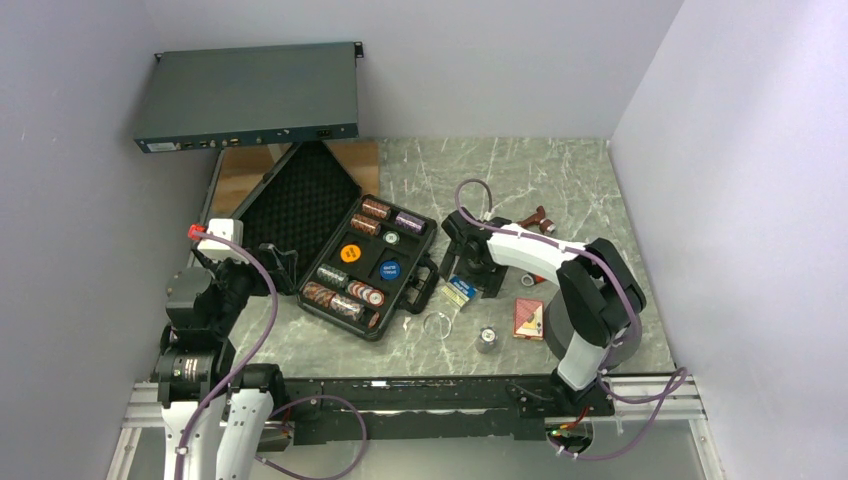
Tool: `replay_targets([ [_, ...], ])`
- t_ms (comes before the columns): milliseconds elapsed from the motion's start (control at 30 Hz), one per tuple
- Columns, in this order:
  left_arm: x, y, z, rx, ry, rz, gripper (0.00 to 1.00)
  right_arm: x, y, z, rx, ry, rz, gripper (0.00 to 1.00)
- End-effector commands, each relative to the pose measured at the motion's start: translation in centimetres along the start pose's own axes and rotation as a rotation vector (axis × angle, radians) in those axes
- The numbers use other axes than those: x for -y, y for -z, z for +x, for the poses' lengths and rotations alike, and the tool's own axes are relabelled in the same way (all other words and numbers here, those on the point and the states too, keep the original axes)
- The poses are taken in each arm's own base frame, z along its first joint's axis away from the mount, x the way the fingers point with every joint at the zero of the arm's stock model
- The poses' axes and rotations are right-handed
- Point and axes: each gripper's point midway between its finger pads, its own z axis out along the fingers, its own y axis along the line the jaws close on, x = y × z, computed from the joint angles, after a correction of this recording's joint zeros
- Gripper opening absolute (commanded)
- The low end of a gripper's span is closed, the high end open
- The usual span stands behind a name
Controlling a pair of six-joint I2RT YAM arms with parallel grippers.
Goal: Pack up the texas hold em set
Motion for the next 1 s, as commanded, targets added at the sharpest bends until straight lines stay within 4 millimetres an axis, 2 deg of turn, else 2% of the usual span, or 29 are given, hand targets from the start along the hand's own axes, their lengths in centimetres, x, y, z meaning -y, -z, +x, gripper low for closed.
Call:
replay_targets([
  [0,0.3,0.0,-1.0,0.041,-0.009,0.019,0.99,-1.0,0.2,-0.8,0.018,-0.006,-0.015,0.96],
  [200,0.4,0.0,-1.0,0.04,-0.009,0.021,0.99,-0.6,0.0,-0.8,0.029,-0.003,-0.01,0.84],
  [333,0.4,-0.1,-0.9,0.038,-0.008,0.021,0.99,-0.6,0.1,-1.0,0.04,0.006,-0.02,0.57],
  [400,0.3,-0.1,-0.9,0.035,-0.008,0.019,0.99,-0.5,0.2,-1.1,0.047,0.008,-0.024,0.55],
  [533,0.3,-0.2,-0.8,0.03,-0.008,0.019,0.99,-1.3,0.5,-1.1,0.046,0.063,-0.082,0.55],
  [667,0.3,-0.3,-0.7,0.026,-0.008,0.019,0.99,-2.9,1.4,-1.1,0.053,0.232,-0.203,0.66],
  [833,0.3,-0.3,-0.7,0.024,-0.005,0.017,0.99,-1.9,1.1,-1.6,0.081,0.325,-0.169,0.68],
  [967,0.3,-0.3,-0.7,0.024,-0.007,0.018,0.99,-2.3,0.9,-0.9,0.046,0.373,-0.195,0.86],
])
